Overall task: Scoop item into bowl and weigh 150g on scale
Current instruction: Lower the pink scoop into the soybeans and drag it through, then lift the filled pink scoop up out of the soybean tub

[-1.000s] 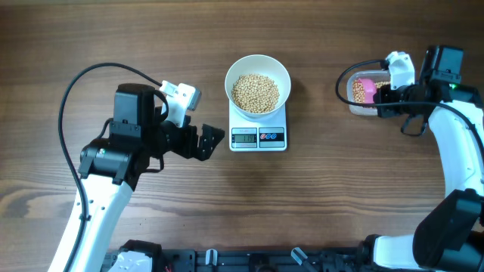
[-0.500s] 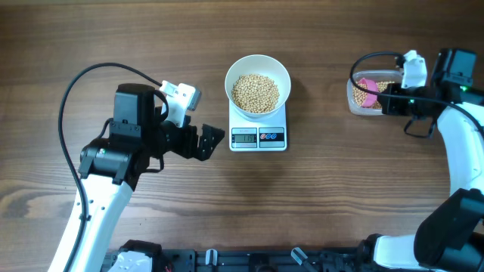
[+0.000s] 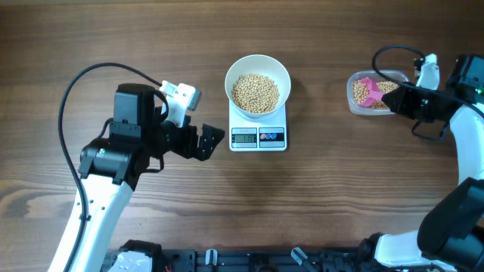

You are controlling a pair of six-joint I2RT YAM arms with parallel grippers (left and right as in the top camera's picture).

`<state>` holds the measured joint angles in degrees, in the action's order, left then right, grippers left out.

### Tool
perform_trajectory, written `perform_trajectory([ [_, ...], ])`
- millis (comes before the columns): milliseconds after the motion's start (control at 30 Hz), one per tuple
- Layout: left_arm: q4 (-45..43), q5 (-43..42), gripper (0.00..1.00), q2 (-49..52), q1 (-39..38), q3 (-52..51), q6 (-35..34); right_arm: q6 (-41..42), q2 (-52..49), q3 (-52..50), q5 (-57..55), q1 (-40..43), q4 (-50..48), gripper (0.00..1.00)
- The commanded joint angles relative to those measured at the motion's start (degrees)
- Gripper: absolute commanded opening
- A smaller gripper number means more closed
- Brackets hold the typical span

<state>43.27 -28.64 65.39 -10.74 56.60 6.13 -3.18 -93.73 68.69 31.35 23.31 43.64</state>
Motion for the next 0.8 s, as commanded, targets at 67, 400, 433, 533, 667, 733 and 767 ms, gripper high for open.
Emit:
perform_trajectory([
  [67,-0.13,-0.85,1.0,0.31,0.42,-0.04,-0.37,3.61,-1.01,-0.57,5.31,2.34,0.07,0.04],
  [400,-0.13,-0.85,1.0,0.31,0.42,-0.04,-0.37,7.04,-1.01,-0.57,13.38,7.32,-0.07,0.04],
  [433,-0.13,-0.85,1.0,0.31,0.42,-0.04,-0.37,7.48,-1.01,-0.57,14.43,7.8,-0.09,0.04],
  [533,-0.13,-0.85,1.0,0.31,0.42,-0.04,-0.37,9.35,-1.01,-0.57,17.0,9.99,-0.2,0.04],
  [667,-0.13,-0.85,1.0,0.31,0.42,-0.04,-0.37,9.81,-1.01,-0.57,17.73,12.66,0.28,0.04],
  [733,-0.13,-0.85,1.0,0.31,0.42,-0.04,-0.37,9.81,-1.01,-0.57,19.26,14.12,0.59,0.04],
  [767,-0.13,-0.85,1.0,0.31,0.42,-0.04,-0.37,9.77,-1.01,-0.57,20.35,14.82,0.61,0.04],
])
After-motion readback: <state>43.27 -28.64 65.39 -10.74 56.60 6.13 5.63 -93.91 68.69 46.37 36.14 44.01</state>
